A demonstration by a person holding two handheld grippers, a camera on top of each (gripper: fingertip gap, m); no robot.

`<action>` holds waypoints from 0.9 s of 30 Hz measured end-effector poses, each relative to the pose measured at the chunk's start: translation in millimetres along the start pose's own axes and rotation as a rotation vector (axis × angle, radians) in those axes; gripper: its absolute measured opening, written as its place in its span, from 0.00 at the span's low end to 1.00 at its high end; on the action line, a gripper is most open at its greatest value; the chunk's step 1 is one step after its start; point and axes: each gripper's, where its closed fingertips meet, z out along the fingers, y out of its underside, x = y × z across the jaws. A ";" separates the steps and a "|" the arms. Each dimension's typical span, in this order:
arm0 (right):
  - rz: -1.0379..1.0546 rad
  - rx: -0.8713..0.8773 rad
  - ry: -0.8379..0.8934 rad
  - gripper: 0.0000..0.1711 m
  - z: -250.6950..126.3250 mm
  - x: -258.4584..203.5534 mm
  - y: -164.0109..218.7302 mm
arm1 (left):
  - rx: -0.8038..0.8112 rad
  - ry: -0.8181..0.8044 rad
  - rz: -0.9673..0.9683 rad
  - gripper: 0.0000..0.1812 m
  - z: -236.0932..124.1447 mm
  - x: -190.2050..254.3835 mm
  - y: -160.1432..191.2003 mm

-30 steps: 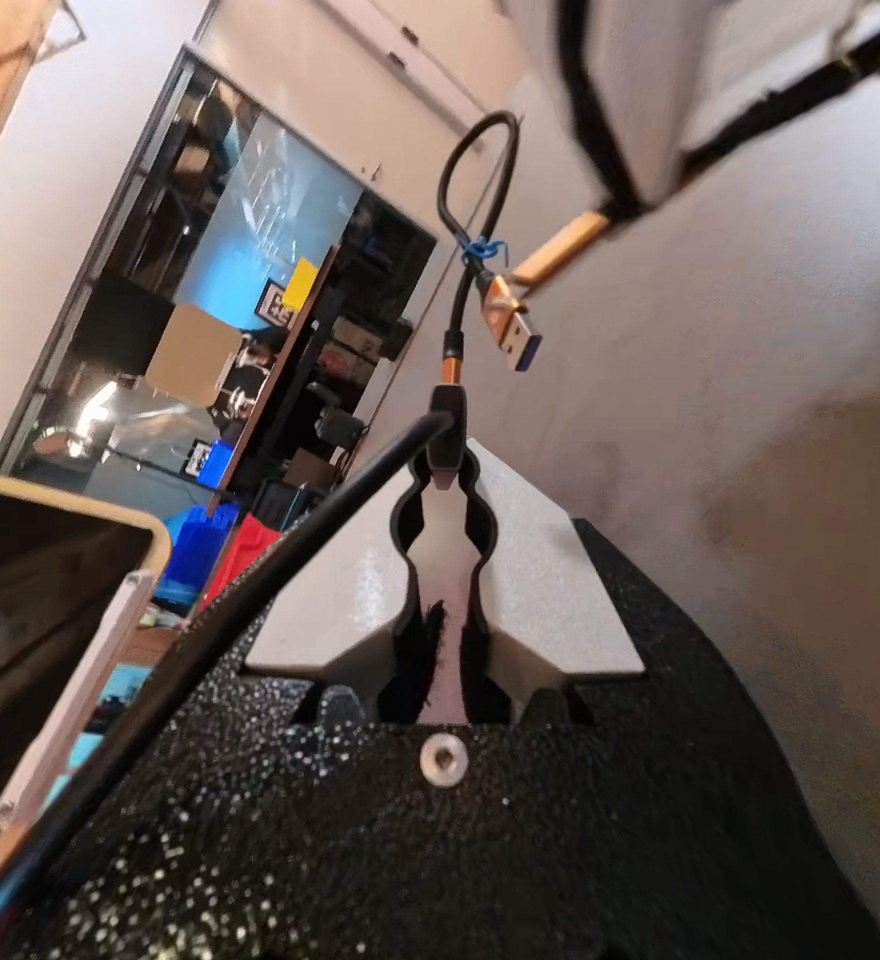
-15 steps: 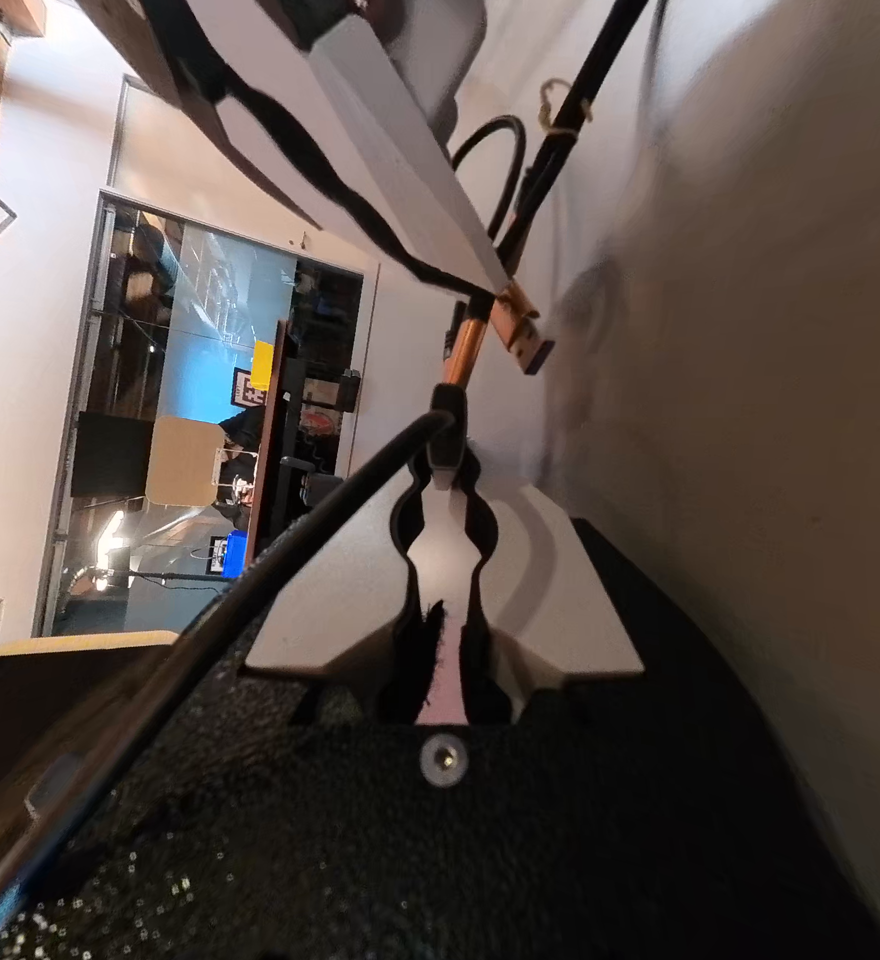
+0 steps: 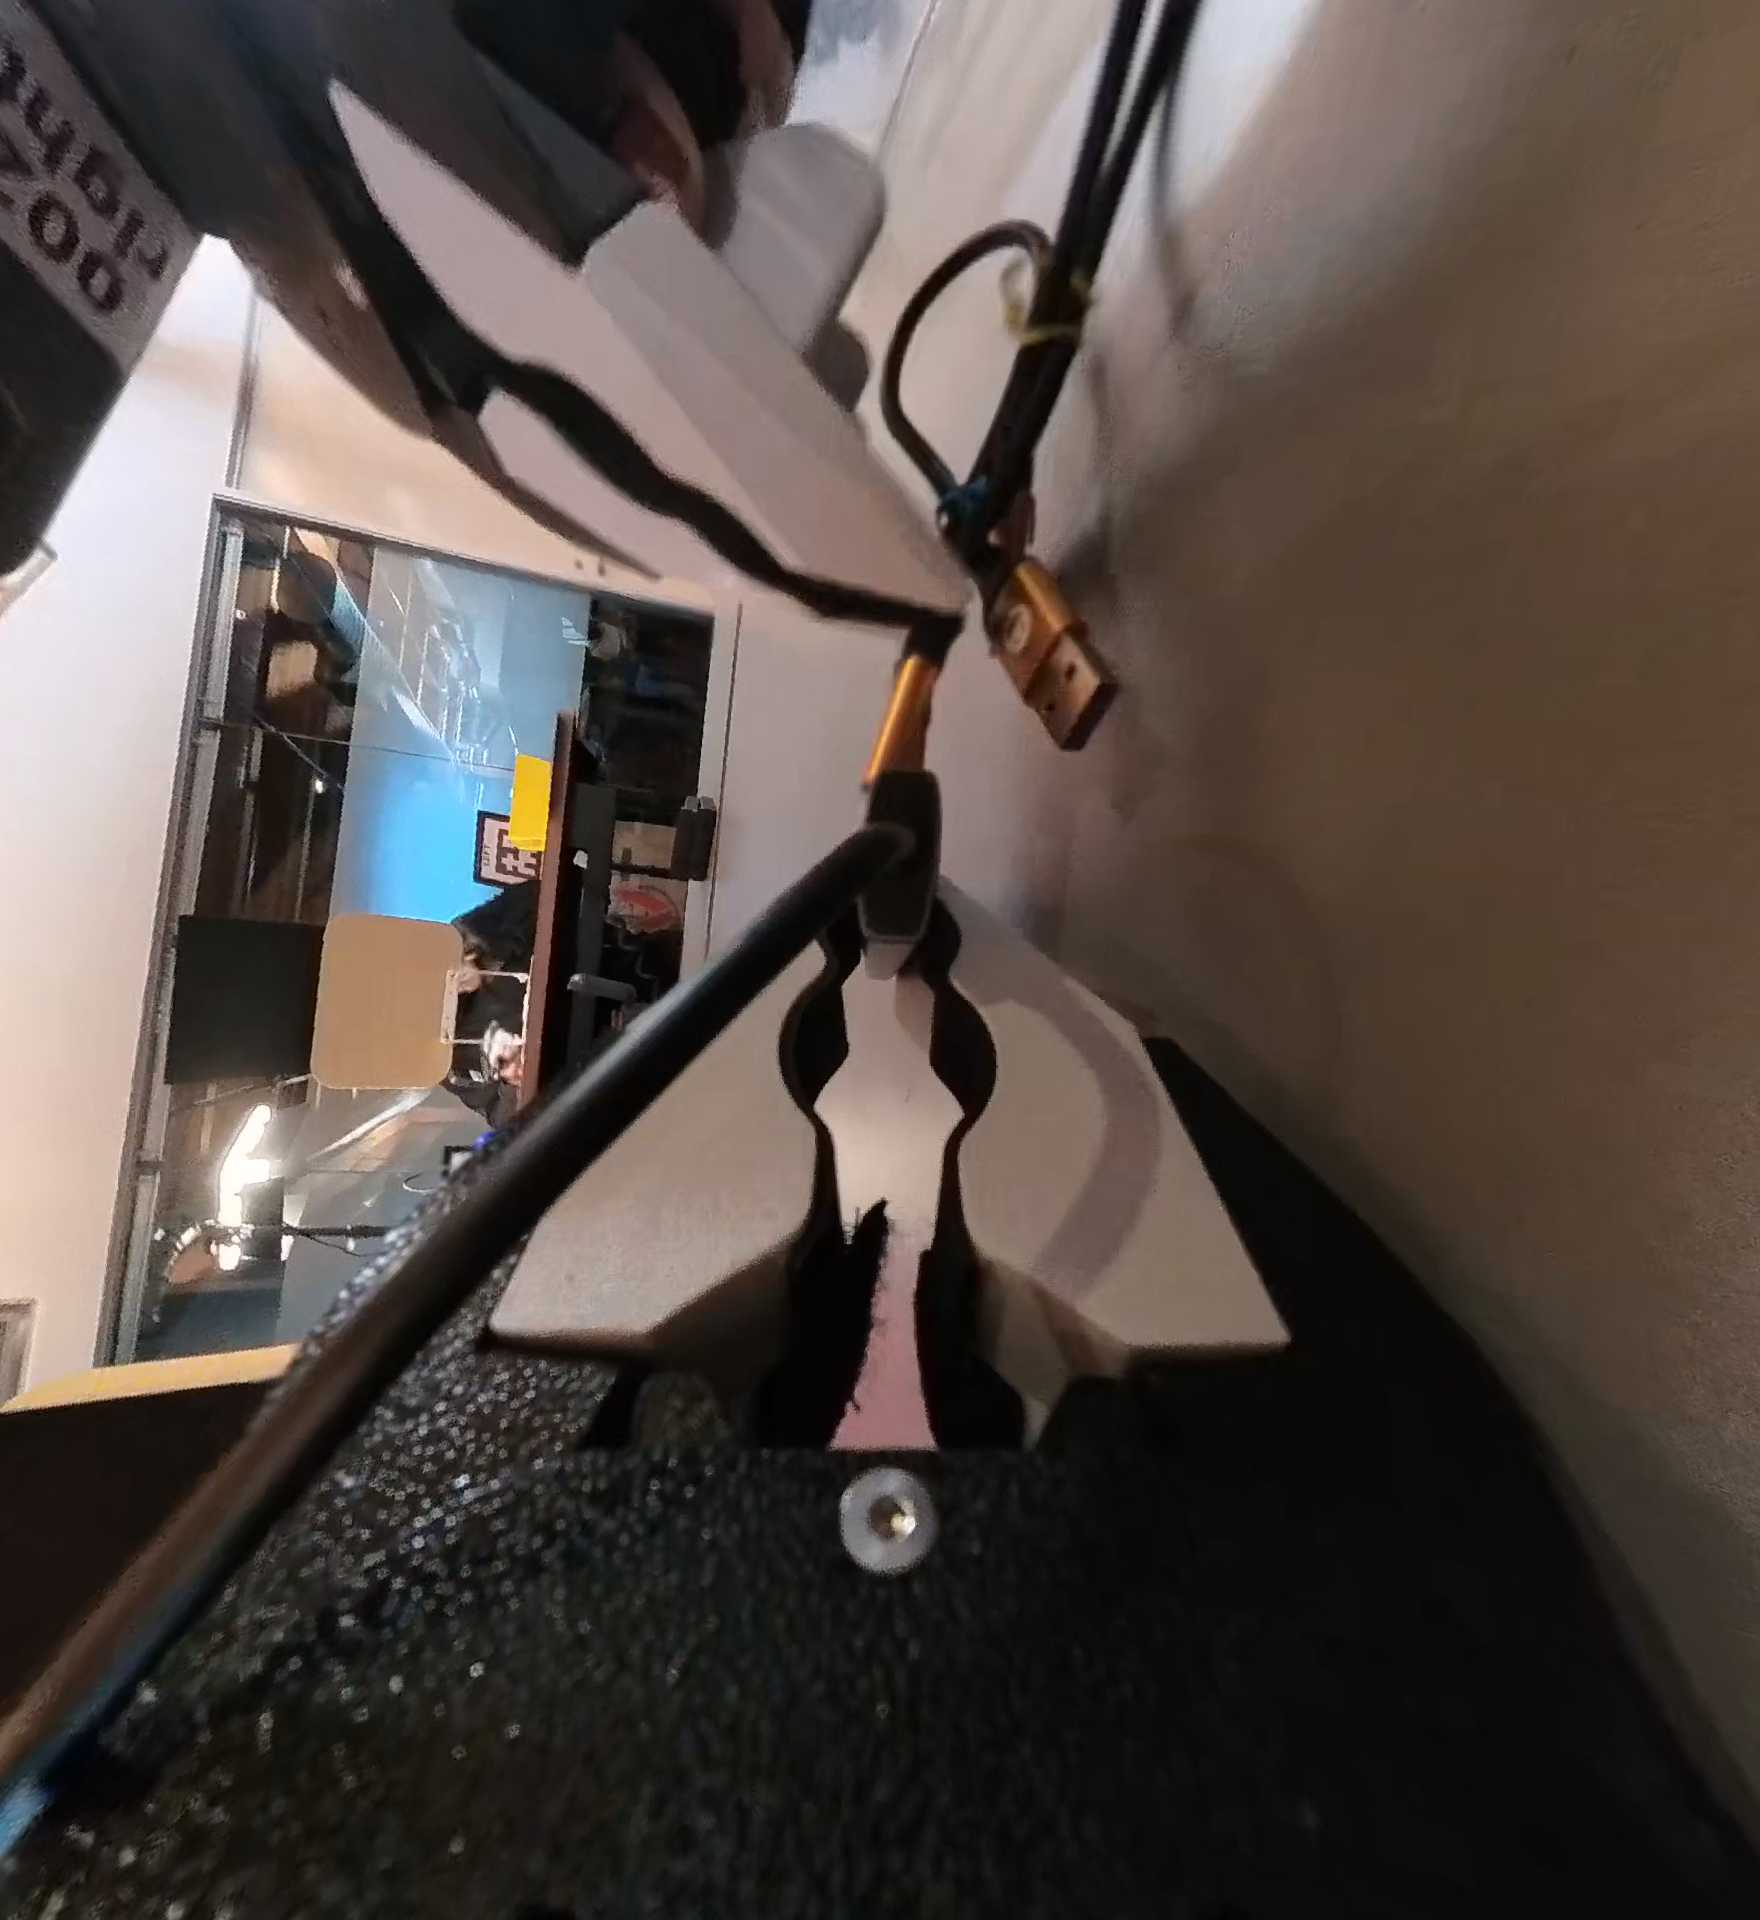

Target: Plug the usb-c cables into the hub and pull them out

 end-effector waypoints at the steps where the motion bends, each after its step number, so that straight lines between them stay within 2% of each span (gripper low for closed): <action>1: -0.001 0.019 0.001 0.02 -1.5 1.2 -3.8 | 0.006 0.001 0.019 0.04 0.6 1.5 -2.8; 7: -0.005 -0.014 -0.044 0.02 0.5 -6.5 -4.0 | -0.025 -0.009 -0.045 0.04 1.1 -3.1 5.1; 11: 0.008 -0.073 -0.048 0.02 2.2 -6.3 3.8 | -0.008 -0.003 -0.019 0.04 0.7 -0.8 0.9; 27: 0.003 -0.076 -0.069 0.02 0.6 -7.8 4.9 | -0.005 -0.001 0.008 0.05 -0.3 1.1 -0.8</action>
